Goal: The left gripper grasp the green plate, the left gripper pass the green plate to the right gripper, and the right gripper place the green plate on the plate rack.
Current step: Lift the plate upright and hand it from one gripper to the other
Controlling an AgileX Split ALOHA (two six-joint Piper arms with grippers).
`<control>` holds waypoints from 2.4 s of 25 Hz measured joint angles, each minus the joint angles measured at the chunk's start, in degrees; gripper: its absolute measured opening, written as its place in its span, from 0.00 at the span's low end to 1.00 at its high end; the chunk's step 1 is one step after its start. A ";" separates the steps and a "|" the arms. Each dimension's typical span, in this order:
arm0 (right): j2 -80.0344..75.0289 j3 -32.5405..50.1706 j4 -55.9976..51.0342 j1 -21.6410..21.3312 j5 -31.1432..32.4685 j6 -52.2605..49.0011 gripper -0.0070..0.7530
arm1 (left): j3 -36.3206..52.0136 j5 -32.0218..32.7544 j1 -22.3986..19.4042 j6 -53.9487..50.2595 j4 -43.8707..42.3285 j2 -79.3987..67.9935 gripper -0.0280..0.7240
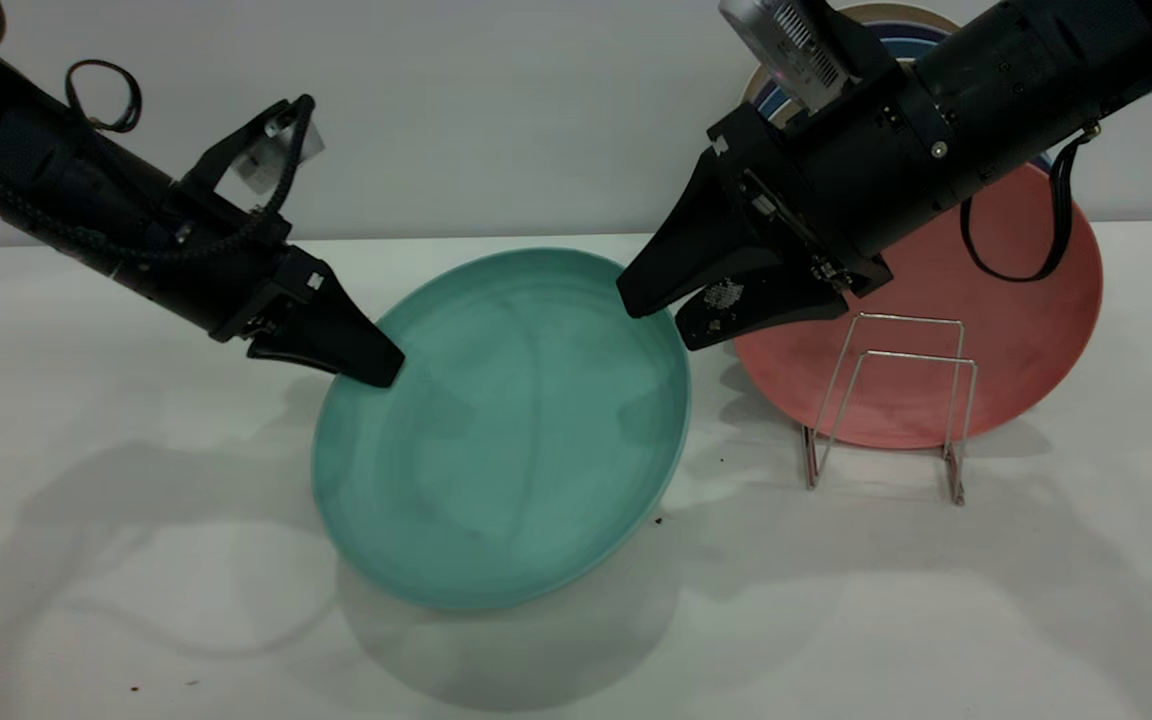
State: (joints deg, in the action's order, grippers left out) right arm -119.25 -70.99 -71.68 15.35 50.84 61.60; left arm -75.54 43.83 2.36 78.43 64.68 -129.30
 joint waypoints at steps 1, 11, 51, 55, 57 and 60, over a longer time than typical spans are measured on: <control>0.00 0.00 0.06 0.06 -0.13 0.00 0.71 | 0.00 -0.27 0.21 0.56 0.42 0.00 0.06; 0.00 -0.02 3.75 -1.90 1.06 -0.14 0.71 | 0.00 4.16 -0.92 1.53 0.81 -0.05 0.06; -0.40 -0.02 3.00 1.70 -3.52 0.55 0.12 | 0.00 11.95 -1.70 -6.95 0.19 0.18 0.98; -0.40 -0.07 5.87 1.29 -3.56 0.69 0.08 | 0.00 13.56 -2.38 -7.89 -1.10 1.95 0.97; -0.21 -0.07 6.76 0.57 -3.30 0.74 0.08 | 0.00 13.87 -2.95 -8.08 -1.29 3.65 0.95; 0.28 -0.07 7.66 -1.28 -3.07 1.01 0.08 | 0.00 14.09 -3.37 -8.13 -1.28 6.39 0.91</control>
State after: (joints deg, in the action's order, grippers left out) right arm -118.97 -71.05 -64.03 14.07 47.77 62.61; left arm -75.54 57.93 -1.01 70.30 63.40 -122.91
